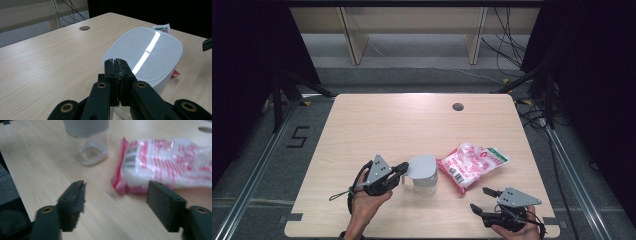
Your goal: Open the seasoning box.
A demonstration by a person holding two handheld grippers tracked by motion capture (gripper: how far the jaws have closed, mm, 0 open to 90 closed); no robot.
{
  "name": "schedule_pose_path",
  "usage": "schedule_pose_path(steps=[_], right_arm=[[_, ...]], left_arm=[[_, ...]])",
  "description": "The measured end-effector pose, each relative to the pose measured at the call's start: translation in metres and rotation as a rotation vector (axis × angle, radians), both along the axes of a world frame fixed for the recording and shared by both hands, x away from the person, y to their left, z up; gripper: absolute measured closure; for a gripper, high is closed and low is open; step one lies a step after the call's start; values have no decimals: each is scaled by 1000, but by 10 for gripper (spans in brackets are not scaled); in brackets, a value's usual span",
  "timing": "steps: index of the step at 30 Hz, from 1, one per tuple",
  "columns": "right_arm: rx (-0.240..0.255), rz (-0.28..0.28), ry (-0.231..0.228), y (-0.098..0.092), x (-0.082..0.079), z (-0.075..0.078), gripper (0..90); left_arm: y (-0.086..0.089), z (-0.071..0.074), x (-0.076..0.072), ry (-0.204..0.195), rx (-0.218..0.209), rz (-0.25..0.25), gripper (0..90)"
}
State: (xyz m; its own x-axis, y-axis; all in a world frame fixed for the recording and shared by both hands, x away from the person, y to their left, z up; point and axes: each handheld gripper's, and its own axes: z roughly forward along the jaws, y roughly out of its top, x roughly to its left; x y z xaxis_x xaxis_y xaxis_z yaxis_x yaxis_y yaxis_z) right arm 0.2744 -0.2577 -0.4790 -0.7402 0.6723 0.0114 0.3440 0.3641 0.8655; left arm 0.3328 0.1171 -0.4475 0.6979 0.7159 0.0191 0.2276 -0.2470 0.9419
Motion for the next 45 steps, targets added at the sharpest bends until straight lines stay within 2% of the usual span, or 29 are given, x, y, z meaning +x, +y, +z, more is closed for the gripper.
schedule_pose_path(steps=[2,3,4,5,7,8,9,10,13,16,17,19,21,23,25,27,28,31,35,36,37,38,39,40,41,42,43,45], right_arm=[[14,15,-6,6,3,5,438],[33,21,-40,11,7,8,467],[39,35,-55,15,11,11,514],[39,35,-55,15,11,11,514],[66,62,-62,29,20,18,683],[75,79,-50,35,22,19,709],[73,77,-81,40,25,20,729],[58,83,-84,44,27,22,771],[87,99,-86,59,32,23,824],[74,115,-90,68,38,25,878],[83,110,-79,72,38,26,889],[79,122,-106,76,41,28,900],[84,128,-86,81,42,31,900],[66,124,-98,87,45,31,900],[81,123,-84,89,47,31,900],[87,138,-89,93,49,33,900],[86,129,-76,95,49,34,900],[78,145,-76,100,51,36,900],[84,151,-102,104,52,39,900],[100,160,-94,106,52,39,900],[107,141,-94,107,51,40,900],[85,146,-110,108,52,42,900],[100,137,-104,110,52,41,900],[90,147,-118,110,53,42,900],[88,156,-105,112,53,43,900],[86,156,-118,112,54,43,900],[96,154,-112,113,54,43,900],[98,160,-107,114,54,43,900]], left_arm=[[1,0,0,8,5,10,873],[1,-1,0,8,-5,6,872],[1,-1,0,7,-3,6,872],[1,-1,0,7,-3,6,872],[1,-1,0,6,-4,5,871],[2,-1,0,4,1,4,870],[2,-1,0,4,8,5,870],[2,-1,0,5,7,5,870],[2,-1,0,4,4,6,870],[2,-1,0,3,6,6,870],[2,-1,0,4,6,6,870],[2,-1,0,3,7,6,870],[2,-1,0,3,8,6,871],[2,-1,0,4,5,5,872],[2,-1,0,3,5,5,872],[2,-1,0,3,6,5,872],[2,-1,0,3,7,5,872],[2,-1,0,-1,11,8,872],[1,-2,-1,16,0,10,858],[3,-1,0,-7,12,15,837],[5,0,-1,-3,26,14,787],[7,-1,-4,14,13,5,729],[7,-1,-4,14,13,5,695],[12,0,-7,17,14,14,662],[12,0,-7,17,14,14,660],[16,-2,-10,6,40,5,652],[17,-3,-11,12,47,11,640],[19,-6,-13,23,43,21,607]])
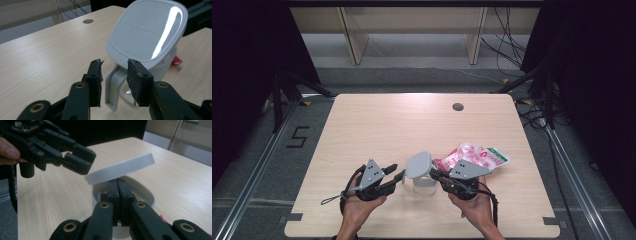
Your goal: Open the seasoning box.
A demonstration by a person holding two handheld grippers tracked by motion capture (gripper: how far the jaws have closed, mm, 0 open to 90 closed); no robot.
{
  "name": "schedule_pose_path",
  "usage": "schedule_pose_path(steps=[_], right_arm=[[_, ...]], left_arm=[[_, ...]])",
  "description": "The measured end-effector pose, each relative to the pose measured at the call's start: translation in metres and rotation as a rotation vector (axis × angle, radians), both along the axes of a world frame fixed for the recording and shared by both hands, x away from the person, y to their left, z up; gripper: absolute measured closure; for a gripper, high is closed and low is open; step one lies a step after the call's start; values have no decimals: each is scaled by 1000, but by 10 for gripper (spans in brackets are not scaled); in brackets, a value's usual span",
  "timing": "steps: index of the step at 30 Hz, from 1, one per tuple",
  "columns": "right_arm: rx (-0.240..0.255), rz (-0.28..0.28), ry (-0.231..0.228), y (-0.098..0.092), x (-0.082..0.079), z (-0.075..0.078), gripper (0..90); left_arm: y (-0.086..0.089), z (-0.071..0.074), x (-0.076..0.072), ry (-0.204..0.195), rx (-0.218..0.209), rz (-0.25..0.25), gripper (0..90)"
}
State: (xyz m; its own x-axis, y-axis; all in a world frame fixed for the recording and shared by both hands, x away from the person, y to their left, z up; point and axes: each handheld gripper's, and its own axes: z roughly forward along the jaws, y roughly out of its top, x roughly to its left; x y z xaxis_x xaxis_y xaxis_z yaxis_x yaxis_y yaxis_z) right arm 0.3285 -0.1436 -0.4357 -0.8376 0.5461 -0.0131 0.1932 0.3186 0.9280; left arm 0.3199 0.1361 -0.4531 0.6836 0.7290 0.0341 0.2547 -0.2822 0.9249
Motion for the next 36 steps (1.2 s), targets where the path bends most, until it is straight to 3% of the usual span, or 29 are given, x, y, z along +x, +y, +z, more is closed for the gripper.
schedule_pose_path(steps=[3,4,7,8,11,12,17,18,19,21,24,27,30,33,35,36], right_arm=[[-2,7,-9,4,0,2,900],[3,-6,14,5,-2,2,900],[-2,13,-10,7,1,3,899],[-4,17,-3,9,0,4,899],[7,29,-27,17,2,3,899],[2,20,-13,19,1,4,899],[13,35,-29,25,2,4,899],[6,38,-27,27,1,5,899],[8,35,-35,28,1,5,899],[9,34,-26,32,0,4,899],[-15,57,-39,37,-1,2,899],[9,42,-31,38,-3,2,898],[23,42,-9,31,-1,6,899],[7,28,-47,19,2,8,899],[22,13,-16,8,4,8,899],[11,-1,-15,2,5,8,898]], left_arm=[[5,-7,-3,17,13,4,570],[5,-9,-5,17,30,1,557],[4,-12,-7,27,17,1,521],[4,-13,-9,22,42,-3,510],[-2,-24,-16,65,34,-4,443],[-3,-27,-18,79,32,-10,433],[-3,-33,-23,96,45,-18,401],[-3,-35,-25,113,30,1,395],[-2,-36,-25,98,45,-11,391],[-4,-38,-27,116,15,-1,386],[-3,-40,-28,125,17,-7,372],[-3,-40,-28,128,13,-6,365],[-1,-39,-29,127,28,-4,364],[0,-38,-28,124,31,-7,360],[0,-39,-28,128,7,1,356],[1,-39,-27,130,25,2,352]])
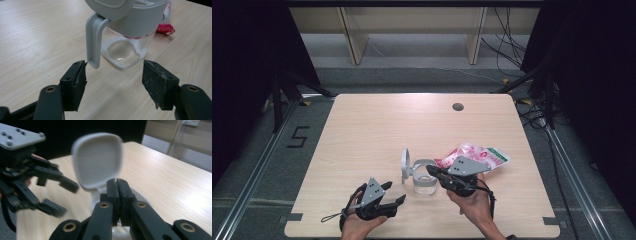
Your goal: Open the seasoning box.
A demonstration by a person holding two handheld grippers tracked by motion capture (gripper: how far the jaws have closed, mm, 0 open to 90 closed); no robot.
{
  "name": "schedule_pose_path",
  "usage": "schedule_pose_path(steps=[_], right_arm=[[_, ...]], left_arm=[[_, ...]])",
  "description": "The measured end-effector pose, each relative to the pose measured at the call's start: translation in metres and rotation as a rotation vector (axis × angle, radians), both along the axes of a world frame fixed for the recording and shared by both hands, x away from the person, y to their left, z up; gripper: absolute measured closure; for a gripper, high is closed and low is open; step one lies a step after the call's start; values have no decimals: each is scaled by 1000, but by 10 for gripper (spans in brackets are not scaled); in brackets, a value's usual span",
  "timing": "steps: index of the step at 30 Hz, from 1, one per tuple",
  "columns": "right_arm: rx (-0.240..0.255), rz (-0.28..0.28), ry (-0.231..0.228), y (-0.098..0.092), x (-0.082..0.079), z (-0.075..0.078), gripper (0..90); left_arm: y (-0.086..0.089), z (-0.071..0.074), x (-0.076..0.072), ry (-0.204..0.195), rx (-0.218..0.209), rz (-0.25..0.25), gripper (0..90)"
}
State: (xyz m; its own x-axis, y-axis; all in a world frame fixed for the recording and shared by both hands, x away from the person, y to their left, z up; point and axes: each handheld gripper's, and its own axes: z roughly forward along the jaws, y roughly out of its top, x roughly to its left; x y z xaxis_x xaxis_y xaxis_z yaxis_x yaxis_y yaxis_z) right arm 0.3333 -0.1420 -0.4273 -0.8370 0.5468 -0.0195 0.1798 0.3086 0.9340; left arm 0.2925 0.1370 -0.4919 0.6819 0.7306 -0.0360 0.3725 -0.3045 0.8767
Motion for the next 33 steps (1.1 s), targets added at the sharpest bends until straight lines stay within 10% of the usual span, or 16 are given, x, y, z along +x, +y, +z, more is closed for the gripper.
schedule_pose_path(steps=[11,33], right_arm=[[-82,-128,48,-51,5,-21,895],[25,-382,246,-133,-1,-45,635]], left_arm=[[1,-2,1,13,-5,16,332],[4,-3,3,7,5,21,328]])
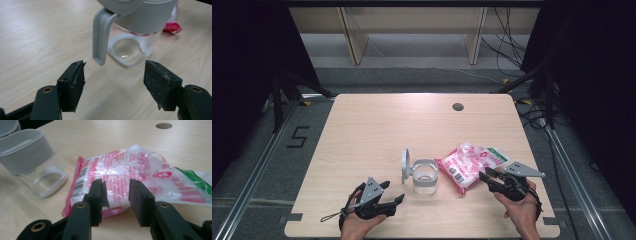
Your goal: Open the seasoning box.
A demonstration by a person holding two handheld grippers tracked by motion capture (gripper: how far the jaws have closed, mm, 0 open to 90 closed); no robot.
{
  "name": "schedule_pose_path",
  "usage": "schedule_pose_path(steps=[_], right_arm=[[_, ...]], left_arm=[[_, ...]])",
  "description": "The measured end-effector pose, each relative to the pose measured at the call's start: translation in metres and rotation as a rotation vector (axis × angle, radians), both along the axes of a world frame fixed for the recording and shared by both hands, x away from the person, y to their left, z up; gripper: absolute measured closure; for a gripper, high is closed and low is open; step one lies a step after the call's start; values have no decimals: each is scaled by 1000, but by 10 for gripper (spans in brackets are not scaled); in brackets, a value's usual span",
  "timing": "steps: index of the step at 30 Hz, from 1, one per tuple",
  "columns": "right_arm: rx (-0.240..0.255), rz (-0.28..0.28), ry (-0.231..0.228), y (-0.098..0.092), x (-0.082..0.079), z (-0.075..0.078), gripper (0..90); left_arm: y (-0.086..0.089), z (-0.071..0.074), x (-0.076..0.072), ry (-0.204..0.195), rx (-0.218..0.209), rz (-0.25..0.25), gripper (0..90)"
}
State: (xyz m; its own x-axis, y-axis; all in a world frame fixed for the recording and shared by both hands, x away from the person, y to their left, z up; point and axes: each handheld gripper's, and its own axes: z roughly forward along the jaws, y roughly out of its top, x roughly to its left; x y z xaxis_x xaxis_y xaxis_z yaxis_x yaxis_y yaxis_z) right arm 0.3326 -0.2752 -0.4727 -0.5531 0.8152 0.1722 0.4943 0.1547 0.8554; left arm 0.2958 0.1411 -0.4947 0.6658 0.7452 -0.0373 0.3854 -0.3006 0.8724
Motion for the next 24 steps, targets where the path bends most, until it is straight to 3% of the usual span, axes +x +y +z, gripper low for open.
schedule_pose_path(steps=[2,3,4,5,6,8,9,10,12,13,15,16,17,19,24], right_arm=[[16,-28,20,-3,-1,-2,600],[22,-21,17,-7,1,-3,585],[37,-53,61,-6,-2,-2,575],[18,-43,5,-11,1,-4,559],[57,-68,57,-9,-1,-4,543],[30,-64,32,-15,2,-6,517],[47,-76,37,-16,2,-7,503],[37,-82,37,-18,2,-7,486],[66,-131,85,-19,0,-9,472],[37,-128,70,-24,1,-9,467],[95,-146,104,-25,1,-11,451],[74,-156,98,-27,2,-11,444],[81,-144,81,-29,3,-13,437],[117,-161,105,-28,3,-14,423],[110,-151,103,-30,9,-18,408]], left_arm=[[-1,0,0,6,-20,8,327],[0,0,0,2,-4,2,326],[-1,-1,0,5,-18,5,326],[-2,-1,0,8,-26,3,326],[-1,-1,0,11,-16,4,326],[-1,-1,1,11,-3,5,325],[0,0,1,6,5,2,325],[-2,0,1,11,-10,3,325],[-3,0,1,12,-19,-2,325],[-4,-1,2,10,-27,-3,325],[-5,-2,2,11,-32,-3,325],[-4,-2,2,13,-28,-4,324],[-5,-2,2,12,-36,-2,324],[-4,-2,2,15,-28,-3,324],[-2,-2,3,16,-19,1,324]])
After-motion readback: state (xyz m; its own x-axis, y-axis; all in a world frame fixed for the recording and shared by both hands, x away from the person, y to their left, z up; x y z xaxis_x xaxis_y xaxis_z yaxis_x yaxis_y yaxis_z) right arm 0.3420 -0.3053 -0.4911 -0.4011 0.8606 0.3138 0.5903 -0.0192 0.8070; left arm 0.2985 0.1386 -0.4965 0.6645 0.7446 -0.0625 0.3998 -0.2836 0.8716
